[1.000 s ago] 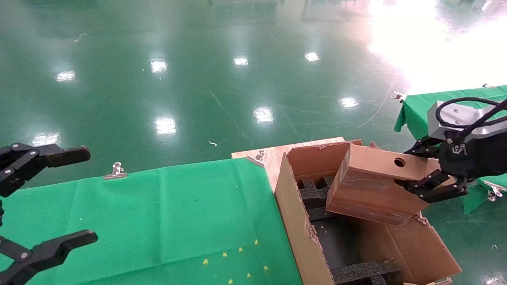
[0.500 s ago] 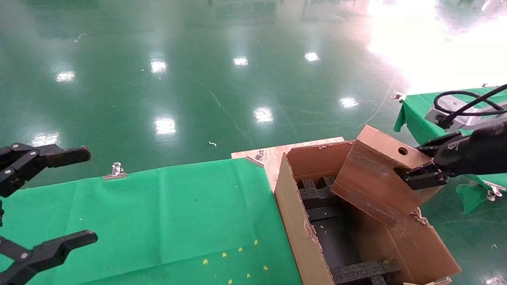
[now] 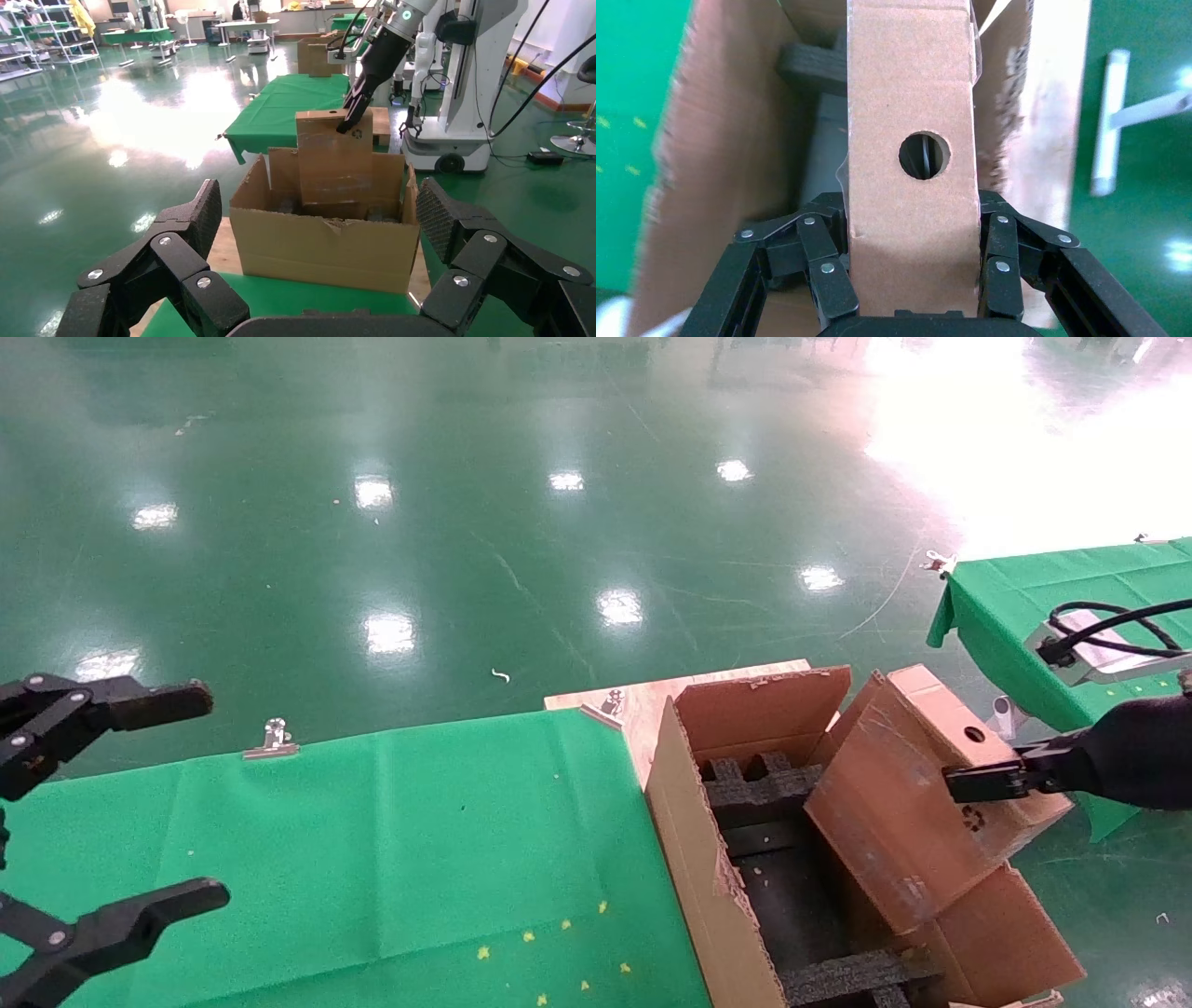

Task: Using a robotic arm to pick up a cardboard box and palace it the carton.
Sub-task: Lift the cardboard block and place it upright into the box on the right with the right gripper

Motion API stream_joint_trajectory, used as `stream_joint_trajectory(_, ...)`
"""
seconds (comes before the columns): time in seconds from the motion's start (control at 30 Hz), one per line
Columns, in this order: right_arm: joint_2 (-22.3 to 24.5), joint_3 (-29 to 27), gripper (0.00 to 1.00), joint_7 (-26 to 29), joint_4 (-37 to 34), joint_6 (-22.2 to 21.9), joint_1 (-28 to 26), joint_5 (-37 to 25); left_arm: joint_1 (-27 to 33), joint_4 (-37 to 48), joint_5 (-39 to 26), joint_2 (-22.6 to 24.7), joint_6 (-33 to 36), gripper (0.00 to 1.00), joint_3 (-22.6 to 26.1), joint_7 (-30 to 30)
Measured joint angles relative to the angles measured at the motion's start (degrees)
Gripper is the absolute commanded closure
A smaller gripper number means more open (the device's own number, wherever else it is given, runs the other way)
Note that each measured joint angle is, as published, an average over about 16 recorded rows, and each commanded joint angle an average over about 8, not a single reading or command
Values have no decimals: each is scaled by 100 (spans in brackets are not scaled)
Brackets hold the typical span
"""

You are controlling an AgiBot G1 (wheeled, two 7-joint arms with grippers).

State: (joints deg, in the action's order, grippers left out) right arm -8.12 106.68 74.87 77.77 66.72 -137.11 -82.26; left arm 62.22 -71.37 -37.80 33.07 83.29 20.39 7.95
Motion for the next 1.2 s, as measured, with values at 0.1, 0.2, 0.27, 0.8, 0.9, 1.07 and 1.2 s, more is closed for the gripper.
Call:
stream_joint_trajectory(0.1, 33, 36, 100, 209, 6, -49, 58, 84, 0, 0, 0, 0, 0, 0, 0, 0)
stream_joint_trajectory(0.2, 51, 55, 100, 325, -1, -82, 91, 146, 0, 0, 0, 0, -1, 0, 0, 0)
stream_joint_trajectory(0.27, 55, 64, 100, 364, -14, -105, 107, 169, 0, 1, 1, 0, -1, 0, 0, 0)
stream_joint_trajectory(0.8, -152, 320, 100, 794, -30, -839, 497, -208, 0, 1, 1, 0, -1, 0, 0, -1)
stream_joint_trajectory(0.9, -231, 412, 100, 960, -5, -1044, 635, -332, 0, 1, 1, 0, -1, 0, 0, -1)
stream_joint_trajectory(1.07, -362, 540, 100, 1241, 5, -1292, 826, -512, 0, 1, 1, 0, -1, 0, 0, -1)
stream_joint_trajectory(1.2, -450, 615, 100, 1450, 5, -1421, 929, -676, 0, 1, 1, 0, -1, 0, 0, -1)
